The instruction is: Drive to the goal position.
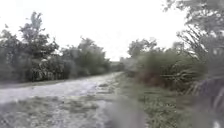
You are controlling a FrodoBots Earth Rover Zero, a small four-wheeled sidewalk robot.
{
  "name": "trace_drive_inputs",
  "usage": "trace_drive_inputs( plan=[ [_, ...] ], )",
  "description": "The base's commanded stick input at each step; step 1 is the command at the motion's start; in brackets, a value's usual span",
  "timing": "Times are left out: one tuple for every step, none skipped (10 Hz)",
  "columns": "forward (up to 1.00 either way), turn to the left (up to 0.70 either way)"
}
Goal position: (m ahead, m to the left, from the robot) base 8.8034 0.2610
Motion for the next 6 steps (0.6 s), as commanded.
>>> trace_drive_inputs(
  plan=[
    [1.0, 0.0],
    [1.0, 0.0],
    [1.0, 0.0],
    [1.0, 0.0],
    [1.0, 0.0],
    [1.0, 0.0]
  ],
)
